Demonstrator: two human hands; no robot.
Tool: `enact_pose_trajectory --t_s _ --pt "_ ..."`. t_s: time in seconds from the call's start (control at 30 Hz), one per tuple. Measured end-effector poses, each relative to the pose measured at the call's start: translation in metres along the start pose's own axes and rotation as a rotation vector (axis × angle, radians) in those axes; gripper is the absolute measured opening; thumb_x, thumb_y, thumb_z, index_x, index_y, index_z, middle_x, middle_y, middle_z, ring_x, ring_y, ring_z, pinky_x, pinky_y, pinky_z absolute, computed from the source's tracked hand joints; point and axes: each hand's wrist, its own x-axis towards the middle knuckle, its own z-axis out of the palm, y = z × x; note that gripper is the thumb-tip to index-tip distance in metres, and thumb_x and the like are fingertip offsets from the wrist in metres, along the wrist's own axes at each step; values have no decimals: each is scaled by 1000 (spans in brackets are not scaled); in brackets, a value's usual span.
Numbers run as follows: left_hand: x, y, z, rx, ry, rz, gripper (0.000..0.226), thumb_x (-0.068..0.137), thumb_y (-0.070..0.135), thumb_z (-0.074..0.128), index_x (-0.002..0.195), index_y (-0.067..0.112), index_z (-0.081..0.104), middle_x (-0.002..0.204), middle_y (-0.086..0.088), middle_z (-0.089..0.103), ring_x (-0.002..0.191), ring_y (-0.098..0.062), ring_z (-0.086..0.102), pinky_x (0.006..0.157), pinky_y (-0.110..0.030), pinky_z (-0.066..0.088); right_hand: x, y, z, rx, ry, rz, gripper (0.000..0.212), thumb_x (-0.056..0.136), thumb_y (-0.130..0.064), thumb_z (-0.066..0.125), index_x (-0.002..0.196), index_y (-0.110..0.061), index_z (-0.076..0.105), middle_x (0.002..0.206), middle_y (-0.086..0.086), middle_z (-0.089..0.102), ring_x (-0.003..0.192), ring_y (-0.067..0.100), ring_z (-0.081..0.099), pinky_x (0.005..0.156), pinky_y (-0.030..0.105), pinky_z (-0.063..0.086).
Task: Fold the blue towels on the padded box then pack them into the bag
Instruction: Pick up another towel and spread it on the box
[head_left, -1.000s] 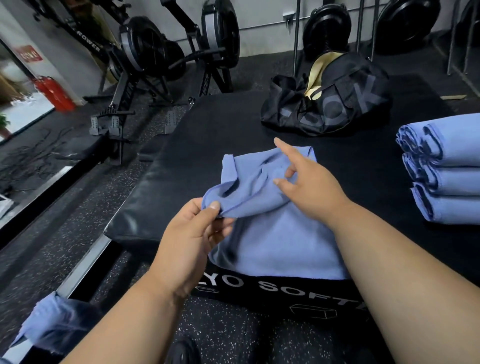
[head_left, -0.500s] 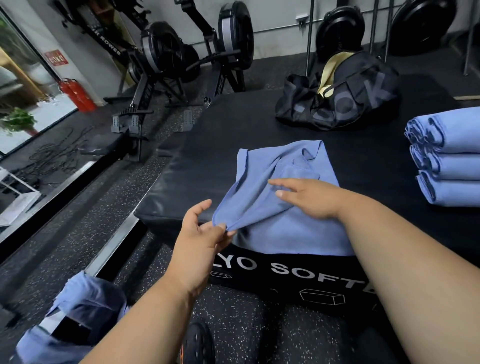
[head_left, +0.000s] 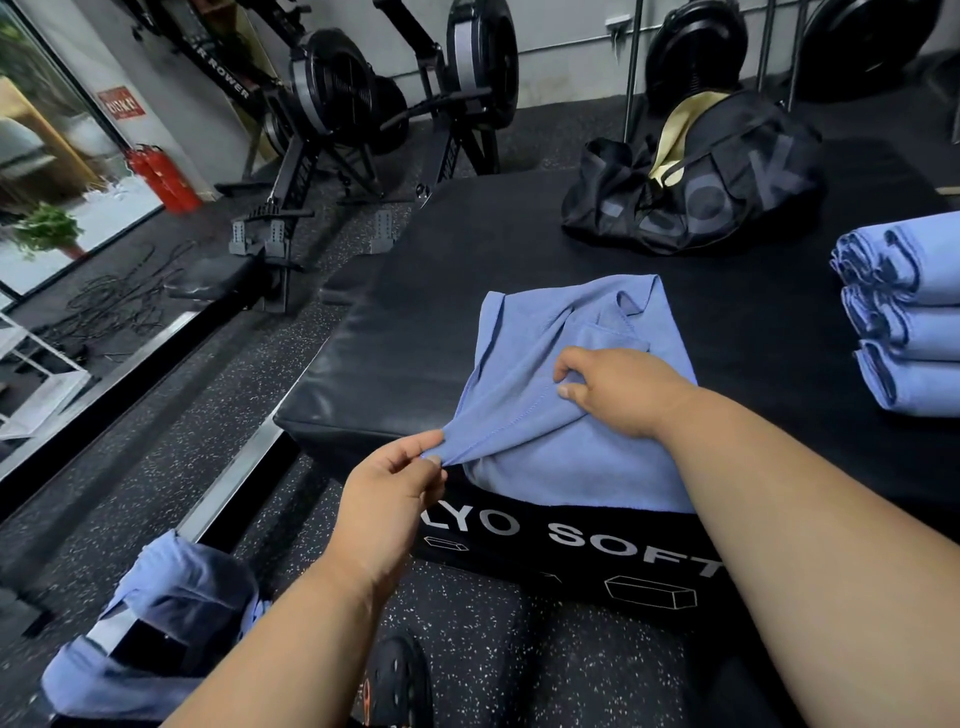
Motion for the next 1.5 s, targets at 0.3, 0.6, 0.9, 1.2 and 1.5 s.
enact_pose_trajectory --t_s 0.3,0.6,0.9,1.2,1.5 --pt "4 -5 1 -20 18 3 20 101 7 65 99 18 81 89 3 78 79 -10 64 81 -28 52 -13 2 -17 55 201 -110 14 101 -36 64 88 -32 60 104 -15 51 98 11 49 88 31 38" --pt "1 -17 11 -61 -17 -50 23 98 -4 65 111 13 73 91 2 81 83 -8 72 82 -24 56 -82 19 -45 -39 -78 -38 14 90 -43 67 82 -32 64 87 -21 66 87 2 59 88 31 47" --pt "0 -34 17 -43 0 -109 34 95 -7 61 121 14 65 94 -5 78 90 -19 73 79 -28 55 -110 38 -56 -117 -21 154 18 98 -49 56 99 -35 68 94 -15 69 88 8 62 81 33 51" --pt "6 -46 25 70 6 -132 21 96 0 63 111 11 73 100 -13 81 98 -32 77 91 -43 58 -124 50 -65 22 -209 330 42 100 -51 59 82 -14 70 66 0 75 53 13 59 60 29 47" --pt "19 -53 34 84 34 -142 22 97 34 73 90 13 70 91 -10 76 86 -25 65 88 -44 52 -112 58 -51 -14 -88 359 46 87 -56 74 81 -10 71 76 5 74 65 20 61 72 37 56"
